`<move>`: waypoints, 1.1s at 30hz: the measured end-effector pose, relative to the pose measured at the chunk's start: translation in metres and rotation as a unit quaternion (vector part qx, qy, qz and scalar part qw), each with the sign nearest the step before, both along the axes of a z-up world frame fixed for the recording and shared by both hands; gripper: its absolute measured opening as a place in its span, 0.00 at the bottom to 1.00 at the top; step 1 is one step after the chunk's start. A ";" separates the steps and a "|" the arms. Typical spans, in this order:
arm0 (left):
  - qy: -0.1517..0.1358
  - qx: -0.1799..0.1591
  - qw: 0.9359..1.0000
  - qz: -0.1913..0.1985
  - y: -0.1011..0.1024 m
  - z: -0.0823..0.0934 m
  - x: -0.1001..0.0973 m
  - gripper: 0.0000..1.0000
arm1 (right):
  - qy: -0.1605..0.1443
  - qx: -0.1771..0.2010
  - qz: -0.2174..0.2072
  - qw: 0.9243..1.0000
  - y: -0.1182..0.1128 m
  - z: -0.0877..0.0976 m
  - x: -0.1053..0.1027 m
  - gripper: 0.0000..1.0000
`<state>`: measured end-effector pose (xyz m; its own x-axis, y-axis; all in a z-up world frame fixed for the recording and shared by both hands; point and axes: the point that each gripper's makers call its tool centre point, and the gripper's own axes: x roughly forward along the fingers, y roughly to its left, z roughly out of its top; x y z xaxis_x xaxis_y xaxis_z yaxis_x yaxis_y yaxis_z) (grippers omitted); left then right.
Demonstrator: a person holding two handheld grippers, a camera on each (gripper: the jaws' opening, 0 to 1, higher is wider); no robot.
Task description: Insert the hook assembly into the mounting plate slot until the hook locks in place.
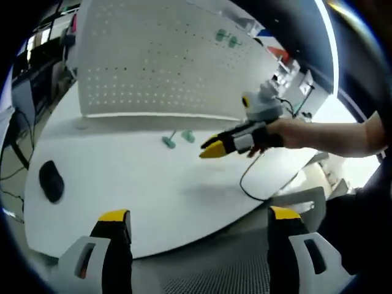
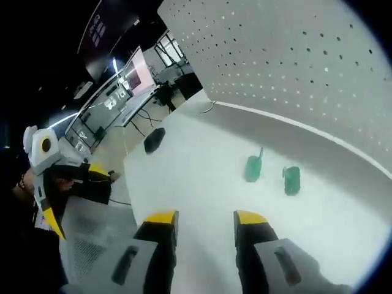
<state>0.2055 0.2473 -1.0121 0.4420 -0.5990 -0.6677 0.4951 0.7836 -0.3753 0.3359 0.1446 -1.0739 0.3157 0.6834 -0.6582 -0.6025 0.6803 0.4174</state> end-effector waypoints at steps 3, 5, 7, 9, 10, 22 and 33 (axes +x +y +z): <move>0.008 0.000 1.000 0.006 0.004 -0.004 0.000 0.93 | 0.006 0.005 -0.010 1.000 0.004 -0.003 0.014 0.33; 0.011 0.000 1.000 0.007 0.006 -0.006 0.000 0.93 | 0.011 0.003 -0.019 1.000 0.005 -0.008 0.026 0.33; 0.014 0.000 1.000 0.009 0.007 -0.007 -0.001 0.93 | 0.014 0.001 -0.027 1.000 0.006 -0.011 0.035 0.32; 0.015 0.001 1.000 0.010 0.008 -0.007 0.000 0.93 | 0.023 0.007 -0.040 0.999 0.008 -0.014 0.045 0.32; 0.015 0.001 1.000 0.012 0.009 -0.007 0.001 0.93 | 0.020 0.004 -0.041 0.999 0.009 -0.016 0.052 0.32; 0.017 0.002 1.000 0.015 0.012 -0.007 0.005 0.93 | 0.045 -0.028 -0.064 0.997 0.012 -0.035 0.075 0.23; 0.023 0.005 1.000 0.011 0.012 -0.009 0.003 0.92 | 0.071 -0.047 -0.071 0.994 0.016 -0.040 0.067 0.00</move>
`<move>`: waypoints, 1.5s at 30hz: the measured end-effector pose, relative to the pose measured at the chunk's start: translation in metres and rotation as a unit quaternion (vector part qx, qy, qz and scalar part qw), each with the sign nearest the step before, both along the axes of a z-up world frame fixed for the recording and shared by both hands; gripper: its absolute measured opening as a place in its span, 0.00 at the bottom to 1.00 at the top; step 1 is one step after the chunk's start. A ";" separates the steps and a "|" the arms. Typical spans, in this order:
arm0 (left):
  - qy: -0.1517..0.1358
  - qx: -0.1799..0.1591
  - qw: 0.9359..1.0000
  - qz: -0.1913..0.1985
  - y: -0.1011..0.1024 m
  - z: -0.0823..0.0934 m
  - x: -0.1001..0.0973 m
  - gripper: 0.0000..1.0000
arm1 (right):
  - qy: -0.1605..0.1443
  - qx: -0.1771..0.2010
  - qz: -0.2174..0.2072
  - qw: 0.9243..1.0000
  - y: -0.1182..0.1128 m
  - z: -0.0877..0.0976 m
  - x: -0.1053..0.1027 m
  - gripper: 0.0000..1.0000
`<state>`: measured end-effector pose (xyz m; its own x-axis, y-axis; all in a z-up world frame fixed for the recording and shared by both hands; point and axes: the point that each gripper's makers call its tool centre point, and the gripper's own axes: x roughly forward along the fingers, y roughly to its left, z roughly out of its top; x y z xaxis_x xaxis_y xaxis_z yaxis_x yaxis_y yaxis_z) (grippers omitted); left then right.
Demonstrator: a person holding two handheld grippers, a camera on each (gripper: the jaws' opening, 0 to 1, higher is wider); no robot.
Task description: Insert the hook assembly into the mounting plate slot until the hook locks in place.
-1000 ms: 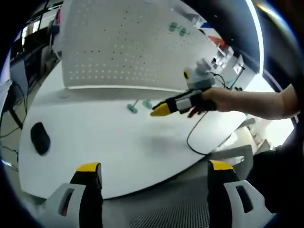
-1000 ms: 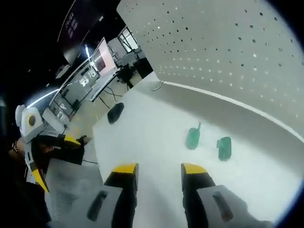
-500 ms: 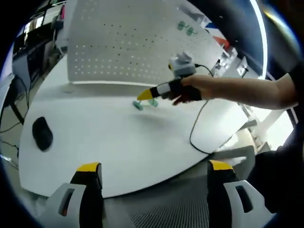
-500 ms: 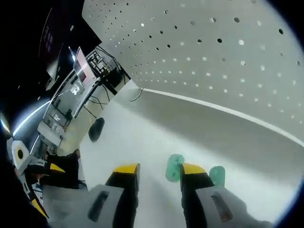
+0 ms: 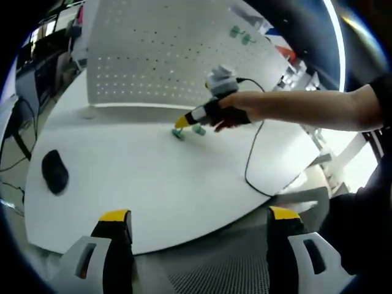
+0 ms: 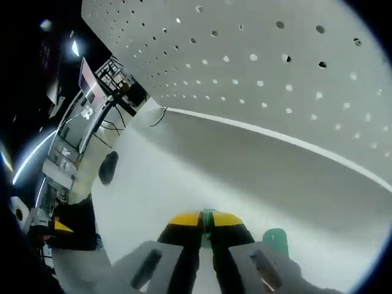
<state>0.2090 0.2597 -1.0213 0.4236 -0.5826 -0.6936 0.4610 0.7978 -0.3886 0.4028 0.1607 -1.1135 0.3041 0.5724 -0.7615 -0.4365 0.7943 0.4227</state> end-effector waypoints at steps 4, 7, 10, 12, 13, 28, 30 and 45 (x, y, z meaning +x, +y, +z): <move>-0.003 0.001 1.000 -0.001 0.000 0.002 0.001 0.92 | -0.002 0.016 -0.019 1.000 0.000 0.007 -0.002 0.00; -0.007 0.001 1.000 0.000 0.000 0.004 0.002 0.92 | -0.012 0.014 -0.018 1.000 0.000 0.012 -0.001 0.00; -0.012 0.003 1.000 -0.003 -0.001 0.008 0.004 0.92 | -0.017 0.020 -0.020 0.999 -0.001 0.018 0.000 0.00; -0.018 0.006 1.000 -0.003 -0.002 0.012 0.006 0.93 | -0.021 0.029 -0.026 0.999 -0.001 0.023 0.001 0.00; -0.022 0.006 1.000 -0.003 -0.002 0.014 0.007 0.93 | -0.023 0.037 -0.030 0.999 -0.001 0.027 0.002 0.00; -0.065 0.013 0.998 -0.010 -0.005 0.042 0.007 0.94 | -0.075 0.064 -0.049 0.994 -0.016 0.080 -0.004 0.00; -0.069 0.012 0.998 -0.007 -0.004 0.046 0.006 0.94 | -0.091 0.069 -0.051 0.992 -0.019 0.090 -0.005 0.00; -0.116 -0.043 0.992 0.025 -0.033 0.090 0.028 0.93 | -0.175 0.152 -0.085 0.969 -0.021 0.167 -0.043 0.00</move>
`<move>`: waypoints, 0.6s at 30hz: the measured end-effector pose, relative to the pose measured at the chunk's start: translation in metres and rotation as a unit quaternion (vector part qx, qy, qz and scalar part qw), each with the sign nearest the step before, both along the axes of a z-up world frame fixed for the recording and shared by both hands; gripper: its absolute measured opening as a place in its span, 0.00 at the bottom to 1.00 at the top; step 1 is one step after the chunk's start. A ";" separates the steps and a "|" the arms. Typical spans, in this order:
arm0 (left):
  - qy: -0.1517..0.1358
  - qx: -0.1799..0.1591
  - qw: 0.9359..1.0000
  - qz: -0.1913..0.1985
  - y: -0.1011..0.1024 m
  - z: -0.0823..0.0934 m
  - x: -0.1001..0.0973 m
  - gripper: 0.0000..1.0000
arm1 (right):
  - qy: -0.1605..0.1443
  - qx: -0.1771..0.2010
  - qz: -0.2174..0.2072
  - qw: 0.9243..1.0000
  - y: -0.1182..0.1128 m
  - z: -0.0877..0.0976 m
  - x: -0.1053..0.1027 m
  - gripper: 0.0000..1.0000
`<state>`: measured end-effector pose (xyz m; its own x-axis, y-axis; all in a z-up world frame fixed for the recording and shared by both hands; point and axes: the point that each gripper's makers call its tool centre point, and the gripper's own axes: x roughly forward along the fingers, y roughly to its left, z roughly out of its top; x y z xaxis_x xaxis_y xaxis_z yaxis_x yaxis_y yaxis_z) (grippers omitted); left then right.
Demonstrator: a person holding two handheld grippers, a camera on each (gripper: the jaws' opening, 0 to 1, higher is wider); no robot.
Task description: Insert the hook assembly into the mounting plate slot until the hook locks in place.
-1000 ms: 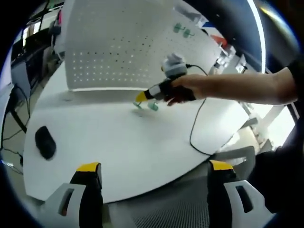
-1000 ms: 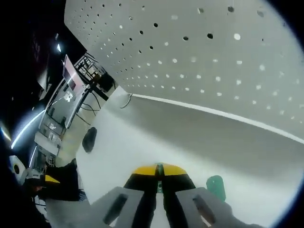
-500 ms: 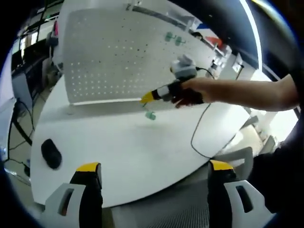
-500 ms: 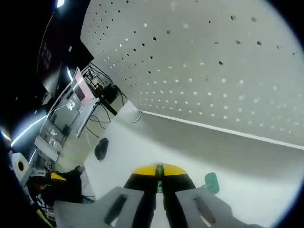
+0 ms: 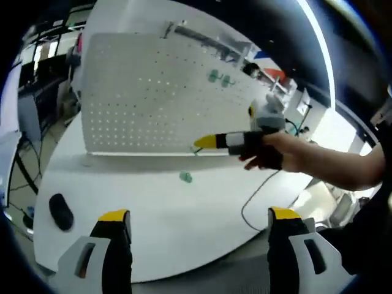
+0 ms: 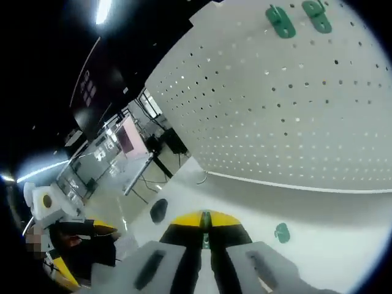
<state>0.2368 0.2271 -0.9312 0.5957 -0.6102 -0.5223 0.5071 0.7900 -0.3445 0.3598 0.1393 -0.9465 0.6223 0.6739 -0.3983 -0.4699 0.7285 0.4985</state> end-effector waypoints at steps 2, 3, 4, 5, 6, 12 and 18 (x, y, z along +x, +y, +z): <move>-0.002 0.002 1.000 -0.004 -0.004 0.001 0.003 0.92 | -0.007 0.022 -0.004 1.000 0.002 0.010 -0.010 0.00; -0.001 -0.004 1.000 -0.004 -0.005 0.002 0.004 0.92 | -0.013 0.024 -0.006 1.000 0.002 0.014 -0.014 0.00; -0.002 -0.011 1.000 -0.002 -0.007 0.004 0.006 0.92 | -0.018 0.031 -0.006 0.999 0.004 0.019 -0.021 0.00; -0.005 -0.018 1.000 0.000 -0.009 0.007 0.008 0.91 | -0.023 0.044 -0.005 0.999 0.007 0.025 -0.025 0.00; -0.005 -0.020 1.000 0.001 -0.010 0.008 0.010 0.91 | -0.025 0.059 -0.009 0.998 0.008 0.032 -0.032 0.00; -0.013 -0.019 1.000 0.004 -0.017 0.014 0.020 0.82 | -0.046 0.092 -0.008 0.995 0.022 0.056 -0.059 0.00; -0.012 -0.025 1.000 -0.004 -0.030 0.018 0.019 0.77 | -0.067 0.102 0.003 0.993 0.038 0.070 -0.078 0.00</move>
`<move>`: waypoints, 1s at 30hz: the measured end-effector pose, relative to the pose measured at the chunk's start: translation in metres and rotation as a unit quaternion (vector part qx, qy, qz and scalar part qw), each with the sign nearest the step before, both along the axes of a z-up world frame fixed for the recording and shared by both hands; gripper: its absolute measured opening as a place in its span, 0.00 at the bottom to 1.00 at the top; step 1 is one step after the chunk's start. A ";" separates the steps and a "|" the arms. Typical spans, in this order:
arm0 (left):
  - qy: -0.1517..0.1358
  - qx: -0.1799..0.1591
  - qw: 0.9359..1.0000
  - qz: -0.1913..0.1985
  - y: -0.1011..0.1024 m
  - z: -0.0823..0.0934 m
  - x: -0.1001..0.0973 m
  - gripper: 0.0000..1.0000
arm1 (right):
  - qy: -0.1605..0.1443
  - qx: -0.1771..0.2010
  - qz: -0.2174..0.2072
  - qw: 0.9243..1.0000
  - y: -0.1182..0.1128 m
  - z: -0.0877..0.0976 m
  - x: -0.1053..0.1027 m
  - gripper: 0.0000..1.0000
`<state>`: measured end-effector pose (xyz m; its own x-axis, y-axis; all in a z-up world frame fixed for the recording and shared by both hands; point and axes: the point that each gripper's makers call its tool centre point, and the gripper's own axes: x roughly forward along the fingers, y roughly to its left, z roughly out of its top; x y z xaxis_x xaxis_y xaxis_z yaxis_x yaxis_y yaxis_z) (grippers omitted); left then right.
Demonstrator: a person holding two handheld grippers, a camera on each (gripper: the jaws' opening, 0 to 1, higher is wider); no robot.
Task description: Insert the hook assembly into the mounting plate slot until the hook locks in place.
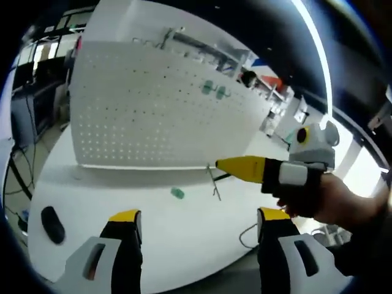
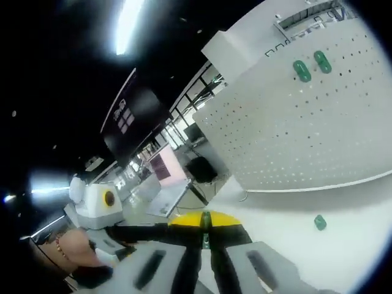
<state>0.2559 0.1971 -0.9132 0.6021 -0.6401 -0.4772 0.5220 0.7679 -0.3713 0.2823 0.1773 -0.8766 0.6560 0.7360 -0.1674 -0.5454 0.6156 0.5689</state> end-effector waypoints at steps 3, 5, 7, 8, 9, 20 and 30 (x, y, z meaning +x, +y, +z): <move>-0.002 -0.006 1.000 -0.007 -0.004 0.002 -0.001 0.72 | 0.000 0.009 0.002 1.000 0.006 0.003 -0.006 0.00; -0.006 -0.014 1.000 -0.008 -0.005 0.005 -0.002 0.67 | -0.003 0.008 0.006 1.000 0.010 0.006 -0.010 0.00; -0.009 -0.016 1.000 -0.007 -0.005 0.007 -0.002 0.64 | -0.007 0.006 0.008 1.000 0.012 0.007 -0.012 0.00; -0.013 -0.016 1.000 -0.005 -0.004 0.008 -0.001 0.63 | -0.012 0.006 0.007 1.000 0.013 0.009 -0.014 0.00; -0.015 -0.015 1.000 -0.004 -0.004 0.008 -0.001 0.60 | -0.012 0.008 0.007 1.000 0.014 0.010 -0.015 0.00; -0.018 -0.048 0.999 -0.006 -0.005 0.017 -0.003 0.29 | -0.041 0.009 0.014 0.999 0.024 0.024 -0.025 0.00; -0.011 -0.093 0.996 -0.007 -0.008 0.026 -0.007 0.06 | -0.076 -0.014 0.022 0.997 0.031 0.031 -0.032 0.00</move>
<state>0.2492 0.1888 -0.8872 0.6013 -0.7252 -0.3355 0.5424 0.6787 -0.4951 0.2506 0.2078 -0.8456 0.6427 0.7609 -0.0891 -0.6506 0.6035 0.4609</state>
